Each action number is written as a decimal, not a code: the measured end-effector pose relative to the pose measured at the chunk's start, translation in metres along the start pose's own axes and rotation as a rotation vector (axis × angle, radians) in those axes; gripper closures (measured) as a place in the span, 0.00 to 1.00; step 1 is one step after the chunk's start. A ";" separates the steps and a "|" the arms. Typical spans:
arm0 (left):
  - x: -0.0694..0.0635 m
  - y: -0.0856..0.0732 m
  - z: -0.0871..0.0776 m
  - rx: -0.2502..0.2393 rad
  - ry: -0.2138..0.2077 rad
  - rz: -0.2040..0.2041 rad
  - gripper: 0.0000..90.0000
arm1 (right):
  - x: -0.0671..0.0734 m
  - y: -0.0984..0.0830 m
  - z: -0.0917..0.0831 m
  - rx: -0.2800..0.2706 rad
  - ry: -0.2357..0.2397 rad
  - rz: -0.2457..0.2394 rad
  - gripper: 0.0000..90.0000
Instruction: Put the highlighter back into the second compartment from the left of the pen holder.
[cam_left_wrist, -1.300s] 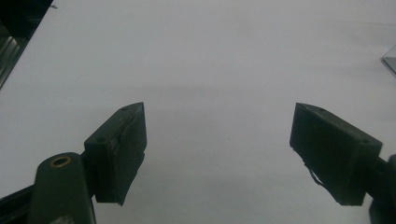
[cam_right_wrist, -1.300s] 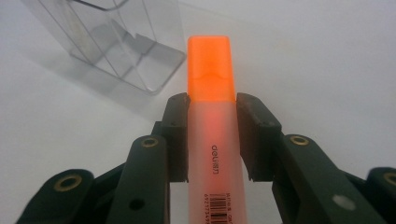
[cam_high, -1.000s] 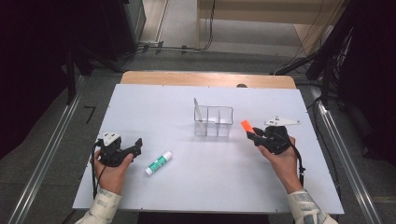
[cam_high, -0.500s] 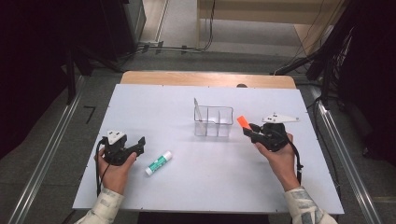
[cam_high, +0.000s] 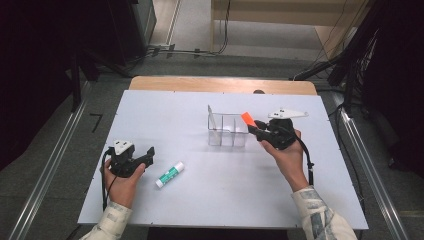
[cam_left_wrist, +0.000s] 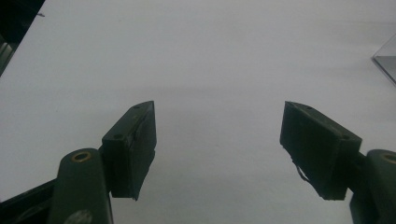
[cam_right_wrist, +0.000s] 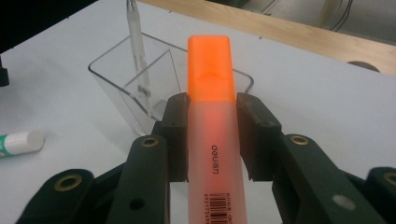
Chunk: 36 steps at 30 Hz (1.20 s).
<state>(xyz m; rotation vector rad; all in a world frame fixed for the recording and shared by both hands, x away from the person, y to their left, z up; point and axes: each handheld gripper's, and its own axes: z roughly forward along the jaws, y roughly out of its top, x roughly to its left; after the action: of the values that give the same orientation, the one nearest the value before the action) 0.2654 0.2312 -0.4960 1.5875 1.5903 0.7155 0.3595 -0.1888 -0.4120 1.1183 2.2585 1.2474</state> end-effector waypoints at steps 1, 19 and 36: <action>0.000 0.000 0.000 0.000 0.000 0.000 0.31 | 0.001 0.003 0.002 -0.003 0.003 -0.001 0.71; 0.002 0.000 0.000 -0.006 -0.003 -0.007 0.31 | 0.021 0.040 0.048 -0.010 0.029 -0.033 0.71; 0.003 0.000 -0.001 -0.006 -0.007 -0.006 0.31 | 0.035 0.049 0.080 -0.046 0.033 -0.002 0.71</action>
<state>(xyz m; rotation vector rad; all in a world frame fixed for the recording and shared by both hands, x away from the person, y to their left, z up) 0.2647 0.2345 -0.4959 1.5785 1.5863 0.7105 0.4088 -0.1015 -0.4137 1.0860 2.2423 1.3201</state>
